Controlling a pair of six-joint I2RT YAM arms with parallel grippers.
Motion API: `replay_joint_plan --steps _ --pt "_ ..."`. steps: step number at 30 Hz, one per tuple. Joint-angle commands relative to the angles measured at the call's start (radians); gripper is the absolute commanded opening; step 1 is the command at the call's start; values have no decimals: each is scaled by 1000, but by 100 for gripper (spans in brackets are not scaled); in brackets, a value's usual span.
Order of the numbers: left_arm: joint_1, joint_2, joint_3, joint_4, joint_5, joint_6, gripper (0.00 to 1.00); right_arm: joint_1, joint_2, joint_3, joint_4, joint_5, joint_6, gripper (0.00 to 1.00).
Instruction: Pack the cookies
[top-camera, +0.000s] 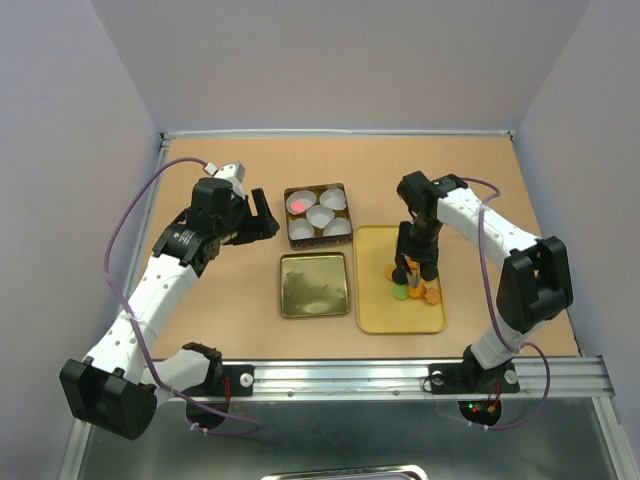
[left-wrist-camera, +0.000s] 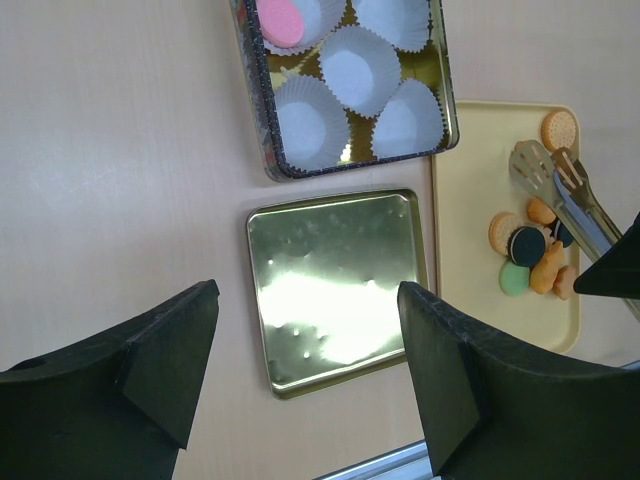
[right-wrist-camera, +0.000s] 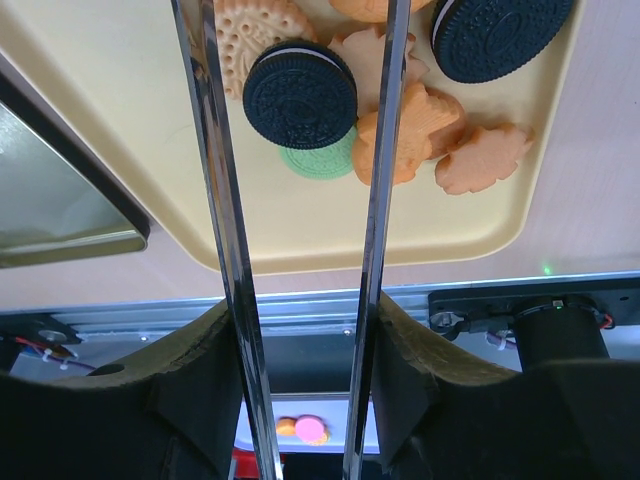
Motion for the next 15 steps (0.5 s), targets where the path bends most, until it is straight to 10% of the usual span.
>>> replay_joint_plan --steps 1,15 --pt "3 -30 -5 20 -4 11 83 2 8 13 9 12 -11 52" --pt "3 -41 -10 18 -11 13 83 2 60 81 6 3 -23 47"
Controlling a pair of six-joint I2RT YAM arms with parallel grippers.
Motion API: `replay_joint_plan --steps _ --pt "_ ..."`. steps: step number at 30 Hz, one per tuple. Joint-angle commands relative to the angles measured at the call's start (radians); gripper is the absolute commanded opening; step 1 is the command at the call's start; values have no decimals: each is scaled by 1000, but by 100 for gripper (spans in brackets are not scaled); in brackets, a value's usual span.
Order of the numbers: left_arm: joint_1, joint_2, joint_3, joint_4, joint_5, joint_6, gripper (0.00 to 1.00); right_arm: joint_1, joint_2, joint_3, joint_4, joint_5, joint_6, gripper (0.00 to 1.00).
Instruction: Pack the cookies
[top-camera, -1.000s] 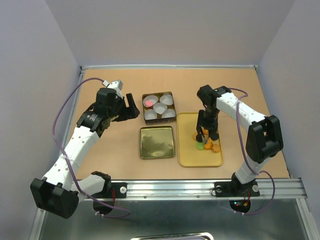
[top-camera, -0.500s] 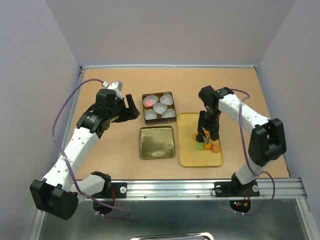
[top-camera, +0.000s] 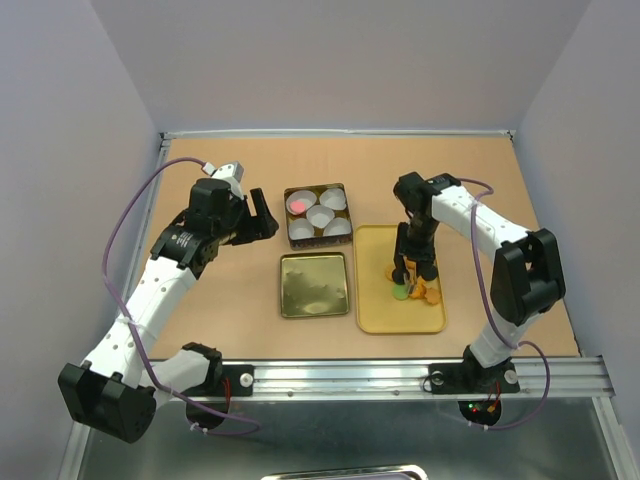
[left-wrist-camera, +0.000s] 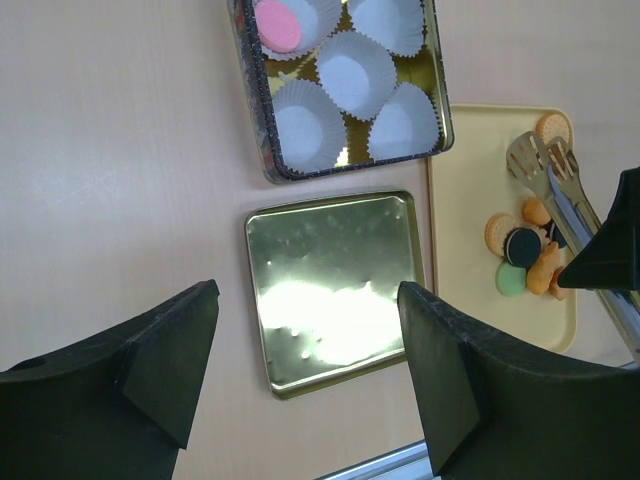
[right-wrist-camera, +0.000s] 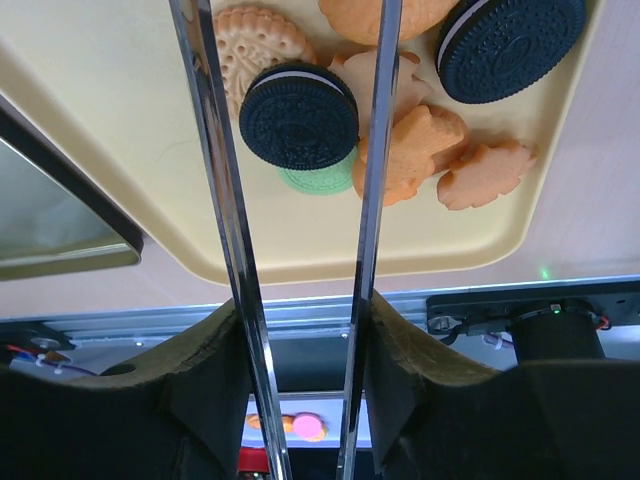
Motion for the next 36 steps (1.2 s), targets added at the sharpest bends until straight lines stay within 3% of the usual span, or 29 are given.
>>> replay_joint_plan --steps 1,3,6,8,26,36 --pt "3 -25 -10 22 -12 12 83 2 5 73 -4 0 -16 47" --pt "5 -23 -10 24 -14 12 83 2 5 79 -17 -1 -23 46" --pt "3 -23 -13 30 -15 8 83 2 -12 75 -24 -26 -25 32" --pt "3 -23 -16 33 -17 5 83 3 -19 70 -24 -38 -20 29" --pt "3 9 25 24 -14 12 83 2 42 404 -126 -10 7 27" --pt "3 44 94 4 -12 9 83 5 206 787 -97 -147 -37 26"
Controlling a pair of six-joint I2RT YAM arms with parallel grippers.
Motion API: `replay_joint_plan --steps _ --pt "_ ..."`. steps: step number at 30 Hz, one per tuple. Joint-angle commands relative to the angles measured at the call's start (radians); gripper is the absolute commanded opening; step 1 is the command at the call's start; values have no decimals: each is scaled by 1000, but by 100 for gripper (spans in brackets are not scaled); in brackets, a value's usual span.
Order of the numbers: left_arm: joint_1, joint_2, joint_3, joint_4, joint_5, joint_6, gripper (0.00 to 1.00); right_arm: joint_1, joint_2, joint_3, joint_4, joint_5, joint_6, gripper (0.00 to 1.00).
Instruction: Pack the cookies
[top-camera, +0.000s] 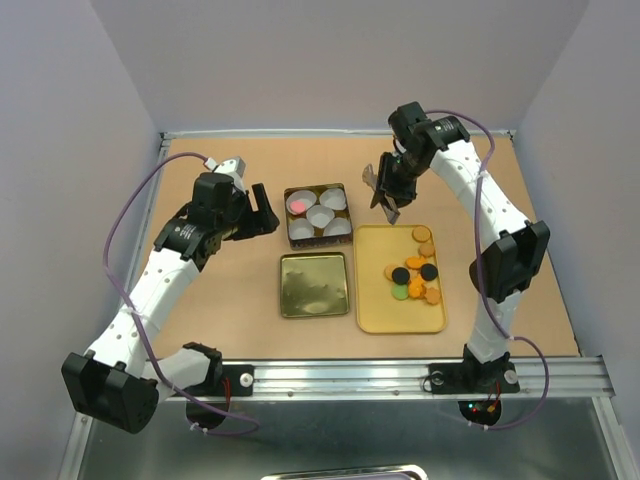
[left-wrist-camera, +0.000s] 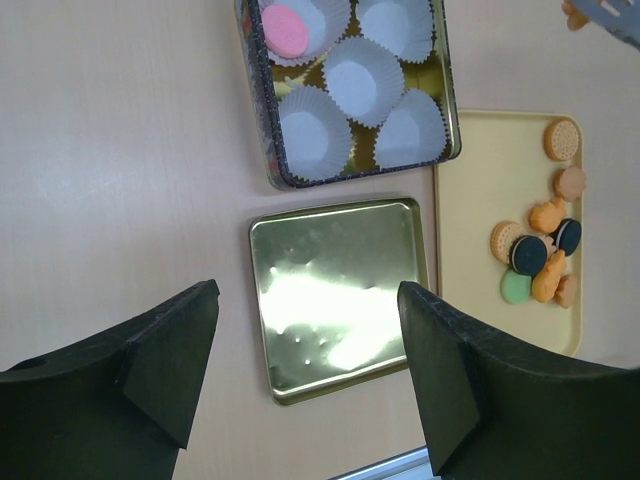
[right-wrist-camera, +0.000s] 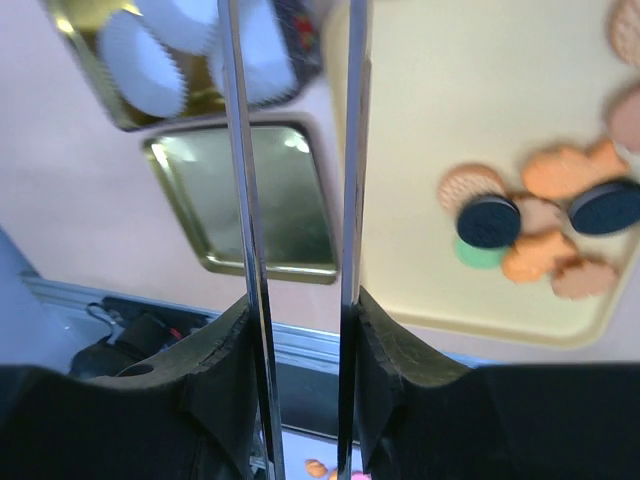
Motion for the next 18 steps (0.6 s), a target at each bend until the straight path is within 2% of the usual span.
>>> replay_joint_plan --steps 1,4,10,18 --pt "3 7 73 1 -2 9 83 9 45 154 15 -96 -22 26" --pt "5 10 96 -12 -10 11 83 34 87 203 33 -119 -22 26" --pt "3 8 132 -35 -26 14 83 81 121 168 142 -177 24 26" --pt "3 -19 139 -49 -51 2 83 115 208 218 156 -184 21 25"
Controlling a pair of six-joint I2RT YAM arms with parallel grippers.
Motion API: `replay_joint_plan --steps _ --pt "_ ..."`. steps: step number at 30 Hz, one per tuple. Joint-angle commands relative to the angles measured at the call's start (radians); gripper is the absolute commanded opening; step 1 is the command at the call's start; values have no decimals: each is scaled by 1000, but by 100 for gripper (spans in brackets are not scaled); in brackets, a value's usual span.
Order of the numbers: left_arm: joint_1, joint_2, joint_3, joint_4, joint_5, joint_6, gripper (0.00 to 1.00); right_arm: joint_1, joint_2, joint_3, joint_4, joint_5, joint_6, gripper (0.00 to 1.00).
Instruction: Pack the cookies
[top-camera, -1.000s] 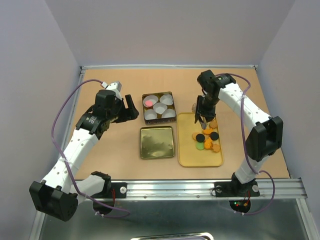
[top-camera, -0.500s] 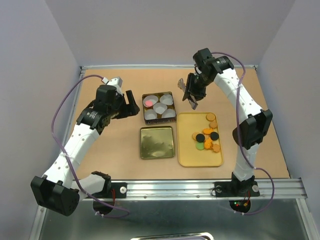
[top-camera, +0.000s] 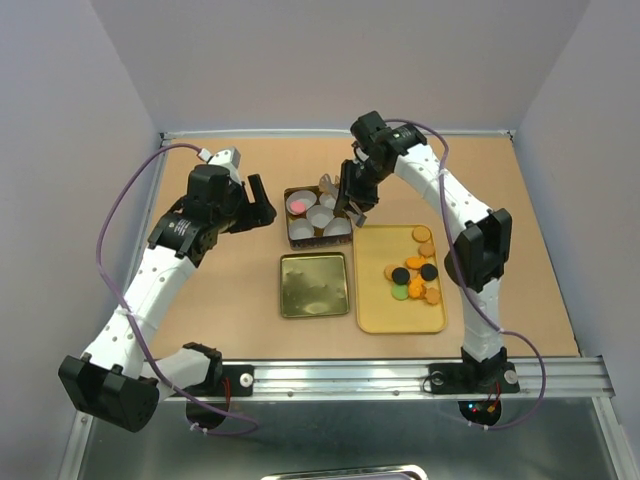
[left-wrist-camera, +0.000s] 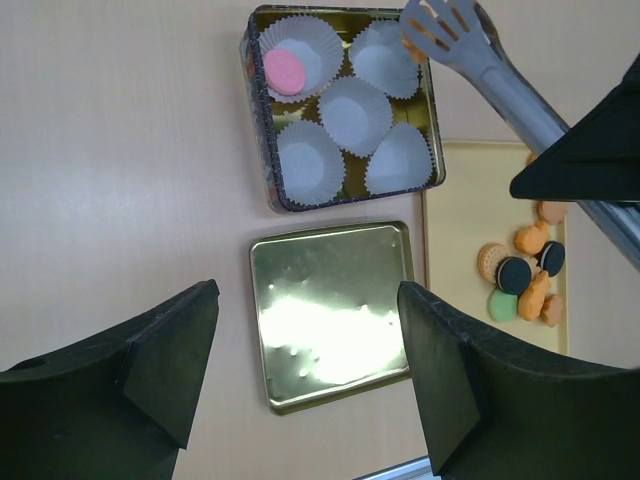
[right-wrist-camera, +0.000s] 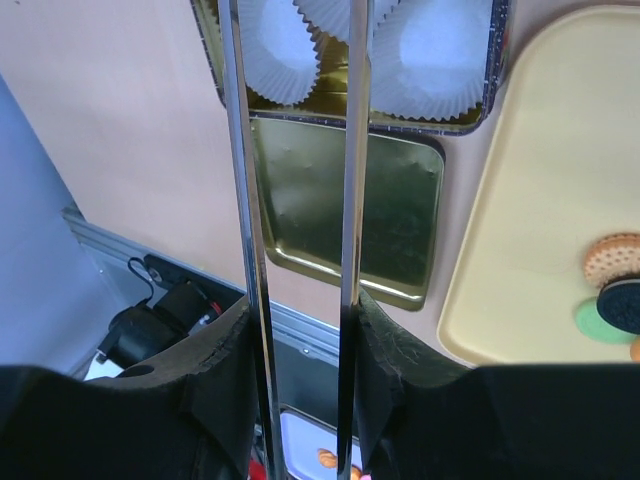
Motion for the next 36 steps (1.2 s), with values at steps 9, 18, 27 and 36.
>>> replay_joint_plan --steps 9,18,27,36 --pt "3 -89 8 -33 -60 -2 83 12 81 41 58 24 -4 25" --pt "3 -81 21 -53 -67 20 83 10 116 65 56 38 -5 27" --pt "5 -70 28 -50 -67 26 83 12 136 97 55 47 -7 35" --pt "3 -76 22 -56 -96 24 83 12 142 109 51 64 -5 46"
